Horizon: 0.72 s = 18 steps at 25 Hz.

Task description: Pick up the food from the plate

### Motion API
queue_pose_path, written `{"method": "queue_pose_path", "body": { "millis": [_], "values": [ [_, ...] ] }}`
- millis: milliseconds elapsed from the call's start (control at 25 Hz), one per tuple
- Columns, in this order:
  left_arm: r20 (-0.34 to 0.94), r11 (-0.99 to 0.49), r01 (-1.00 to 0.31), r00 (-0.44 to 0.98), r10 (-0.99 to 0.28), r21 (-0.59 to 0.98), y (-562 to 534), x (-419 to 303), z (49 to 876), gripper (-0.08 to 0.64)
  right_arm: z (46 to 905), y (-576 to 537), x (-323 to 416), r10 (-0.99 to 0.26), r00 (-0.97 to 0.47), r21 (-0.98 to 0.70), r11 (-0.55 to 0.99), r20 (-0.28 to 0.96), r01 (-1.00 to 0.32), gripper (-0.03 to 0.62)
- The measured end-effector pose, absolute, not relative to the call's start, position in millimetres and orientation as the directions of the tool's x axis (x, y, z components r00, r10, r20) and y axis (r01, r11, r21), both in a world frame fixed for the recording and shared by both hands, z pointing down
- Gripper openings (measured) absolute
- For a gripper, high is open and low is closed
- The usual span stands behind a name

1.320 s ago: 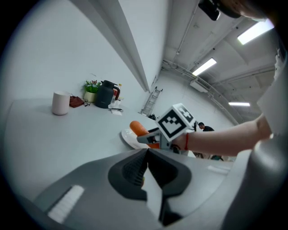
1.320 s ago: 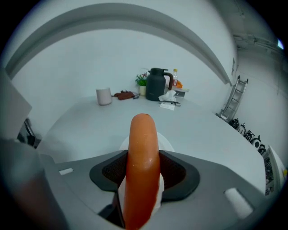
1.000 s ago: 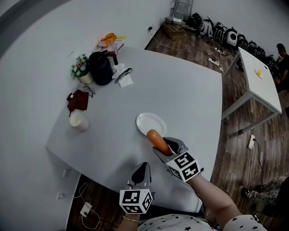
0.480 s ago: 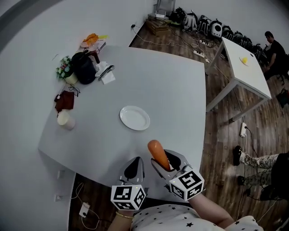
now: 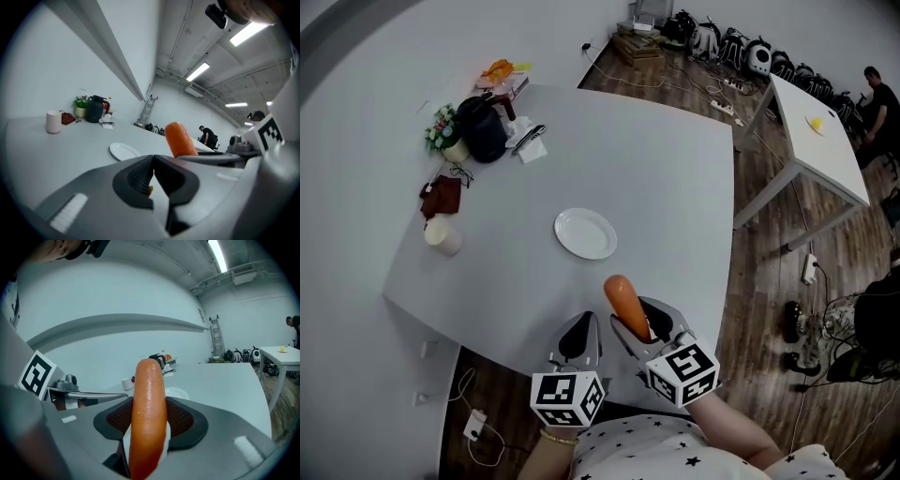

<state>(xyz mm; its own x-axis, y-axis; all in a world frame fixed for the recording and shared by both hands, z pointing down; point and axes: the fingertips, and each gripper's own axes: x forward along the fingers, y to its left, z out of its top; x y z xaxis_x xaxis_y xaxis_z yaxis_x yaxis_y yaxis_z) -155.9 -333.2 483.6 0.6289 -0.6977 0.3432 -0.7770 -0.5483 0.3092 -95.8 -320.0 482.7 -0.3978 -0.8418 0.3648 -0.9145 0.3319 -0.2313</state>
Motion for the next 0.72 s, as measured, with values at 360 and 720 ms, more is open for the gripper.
{"method": "queue_pose_path", "body": {
  "millis": [360, 720],
  "values": [
    [0.351, -0.543, -0.783, 0.621, -0.701, 0.303, -334.9, -157.6, 483.2, 0.008, 482.9, -320.5, -94.4, -0.849, -0.389, -0.234, 0.321, 0.358, -0.918, 0.213],
    [0.354, -0.547, -0.777, 0.629, -0.693, 0.310, -332.4, -158.5, 483.4, 0.008, 477.6, -318.4, -96.5, -0.859, -0.380, -0.229, 0.315, 0.344, -0.921, 0.213]
  ]
}}
